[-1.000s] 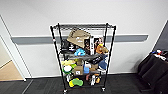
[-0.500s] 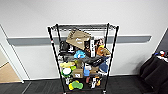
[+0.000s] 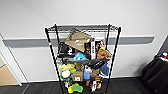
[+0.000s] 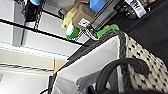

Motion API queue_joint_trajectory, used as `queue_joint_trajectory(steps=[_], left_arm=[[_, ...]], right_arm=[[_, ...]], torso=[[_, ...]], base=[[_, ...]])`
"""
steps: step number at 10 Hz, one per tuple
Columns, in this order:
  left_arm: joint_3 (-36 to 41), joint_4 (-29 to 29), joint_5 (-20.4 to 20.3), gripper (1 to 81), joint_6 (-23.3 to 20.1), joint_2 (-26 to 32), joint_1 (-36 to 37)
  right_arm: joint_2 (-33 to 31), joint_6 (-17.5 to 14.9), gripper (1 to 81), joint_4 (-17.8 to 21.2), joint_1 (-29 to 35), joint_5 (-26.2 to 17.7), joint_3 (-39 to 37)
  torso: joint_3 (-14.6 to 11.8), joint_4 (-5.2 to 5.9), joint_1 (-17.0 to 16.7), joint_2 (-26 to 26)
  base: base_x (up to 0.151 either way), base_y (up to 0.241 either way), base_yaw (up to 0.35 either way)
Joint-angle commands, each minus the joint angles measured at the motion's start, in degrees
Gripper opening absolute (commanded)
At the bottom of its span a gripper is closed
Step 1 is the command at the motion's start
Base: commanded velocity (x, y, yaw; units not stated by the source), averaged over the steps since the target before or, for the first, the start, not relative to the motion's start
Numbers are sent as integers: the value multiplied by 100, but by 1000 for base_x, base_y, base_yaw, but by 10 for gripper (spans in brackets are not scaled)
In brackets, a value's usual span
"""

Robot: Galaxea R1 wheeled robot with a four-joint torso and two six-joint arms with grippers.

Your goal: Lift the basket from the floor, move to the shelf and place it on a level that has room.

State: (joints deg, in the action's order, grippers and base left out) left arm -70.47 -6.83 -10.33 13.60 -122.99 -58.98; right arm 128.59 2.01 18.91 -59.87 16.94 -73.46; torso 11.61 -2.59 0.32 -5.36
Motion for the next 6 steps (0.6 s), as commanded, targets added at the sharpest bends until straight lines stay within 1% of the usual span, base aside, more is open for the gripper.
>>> queue_joint_trajectory(steps=[1, 6], left_arm=[[376, 138, -13, 10, 19, 187, 584], [376, 138, -13, 10, 19, 178, 584]], right_arm=[[-155, 1, 10, -230, 567, -112, 413], [-155, -17, 10, -238, 550, -112, 404]], torso=[[0, 0, 0, 0], [0, 0, 0, 0]], base=[[136, 0, 0], [136, 0, 0]])
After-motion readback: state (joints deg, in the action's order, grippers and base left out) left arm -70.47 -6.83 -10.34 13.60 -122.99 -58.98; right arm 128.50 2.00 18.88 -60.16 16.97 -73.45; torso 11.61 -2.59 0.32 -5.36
